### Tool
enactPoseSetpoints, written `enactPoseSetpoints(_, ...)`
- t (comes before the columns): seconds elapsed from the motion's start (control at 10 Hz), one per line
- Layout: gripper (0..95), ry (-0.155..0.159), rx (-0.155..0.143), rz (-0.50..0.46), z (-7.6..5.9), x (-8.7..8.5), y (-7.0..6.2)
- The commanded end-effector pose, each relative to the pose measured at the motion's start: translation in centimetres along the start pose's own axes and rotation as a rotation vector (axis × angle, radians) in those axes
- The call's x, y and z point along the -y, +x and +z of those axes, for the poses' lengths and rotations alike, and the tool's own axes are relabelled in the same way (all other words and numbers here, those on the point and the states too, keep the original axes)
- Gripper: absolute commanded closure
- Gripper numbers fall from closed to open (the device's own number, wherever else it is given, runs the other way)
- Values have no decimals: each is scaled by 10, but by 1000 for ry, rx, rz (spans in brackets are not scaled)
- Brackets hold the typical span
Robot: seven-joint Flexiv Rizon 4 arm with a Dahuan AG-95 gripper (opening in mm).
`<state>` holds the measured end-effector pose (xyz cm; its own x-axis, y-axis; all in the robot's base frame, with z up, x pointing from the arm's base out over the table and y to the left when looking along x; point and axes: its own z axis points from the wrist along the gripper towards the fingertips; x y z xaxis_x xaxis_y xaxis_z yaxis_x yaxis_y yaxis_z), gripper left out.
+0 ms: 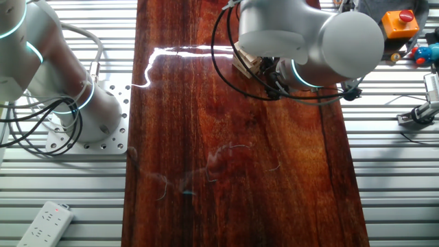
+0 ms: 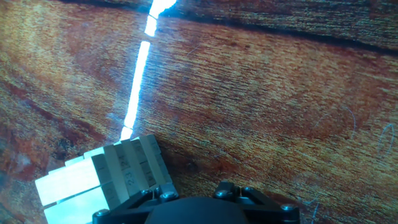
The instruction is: Play Jenga
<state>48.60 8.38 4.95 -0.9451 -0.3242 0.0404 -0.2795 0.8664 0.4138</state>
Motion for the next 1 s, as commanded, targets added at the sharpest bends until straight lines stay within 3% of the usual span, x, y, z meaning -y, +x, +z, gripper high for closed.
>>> enactPoseSetpoints(0.1, 570, -3, -1, 1, 0, 0, 0)
enactPoseSetpoints(0.6, 570, -1, -7, -6, 0, 0, 0)
enactPoseSetpoints(0.7, 570, -16, -3, 4, 0, 0, 0)
enactPoseSetpoints(1.0, 570, -101, 19, 26, -1, 1, 0)
